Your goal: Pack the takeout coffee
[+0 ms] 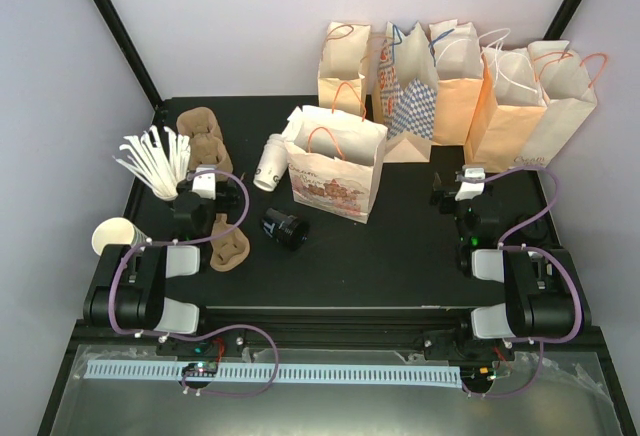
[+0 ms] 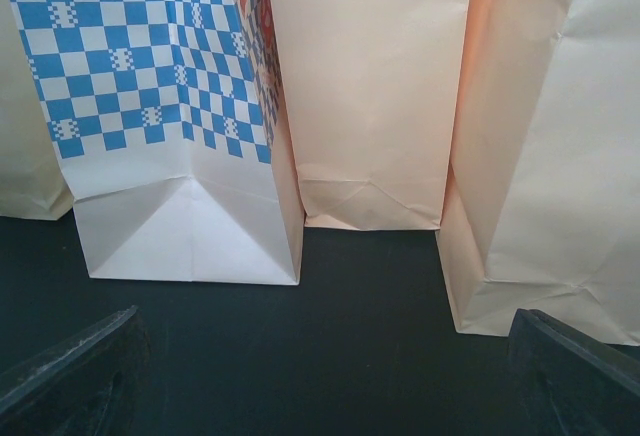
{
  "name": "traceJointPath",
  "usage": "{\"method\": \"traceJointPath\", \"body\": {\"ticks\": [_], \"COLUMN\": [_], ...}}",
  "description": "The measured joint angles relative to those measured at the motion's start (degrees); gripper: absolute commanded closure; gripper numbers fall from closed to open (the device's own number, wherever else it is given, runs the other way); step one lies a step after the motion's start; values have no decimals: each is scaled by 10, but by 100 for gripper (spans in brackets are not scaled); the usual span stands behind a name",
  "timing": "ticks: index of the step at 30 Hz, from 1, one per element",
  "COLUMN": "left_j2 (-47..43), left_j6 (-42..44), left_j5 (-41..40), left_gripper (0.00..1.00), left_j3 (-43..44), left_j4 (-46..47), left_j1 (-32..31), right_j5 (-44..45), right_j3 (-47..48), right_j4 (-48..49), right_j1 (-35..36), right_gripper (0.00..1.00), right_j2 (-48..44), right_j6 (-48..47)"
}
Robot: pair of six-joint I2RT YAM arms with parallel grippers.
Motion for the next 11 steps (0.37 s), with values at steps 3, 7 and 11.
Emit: {"method": "traceJointPath", "body": {"ticks": [3,7,11], "left_j2": [0,0,0], "left_j6": [0,0,0], "left_j5": [-2,-3,-3], "left_gripper": [1,1,1], "left_j3": [0,0,0], "left_j4": [-3,-4,-4], "left_j1": [0,0,0], "right_j5": [0,0,0], "right_j3": [0,0,0], "right_j4": [0,0,0], "right_j1": [0,0,0], "right_gripper": [0,0,0], "right_j2": [0,0,0], "right_j6": [0,0,0]}}
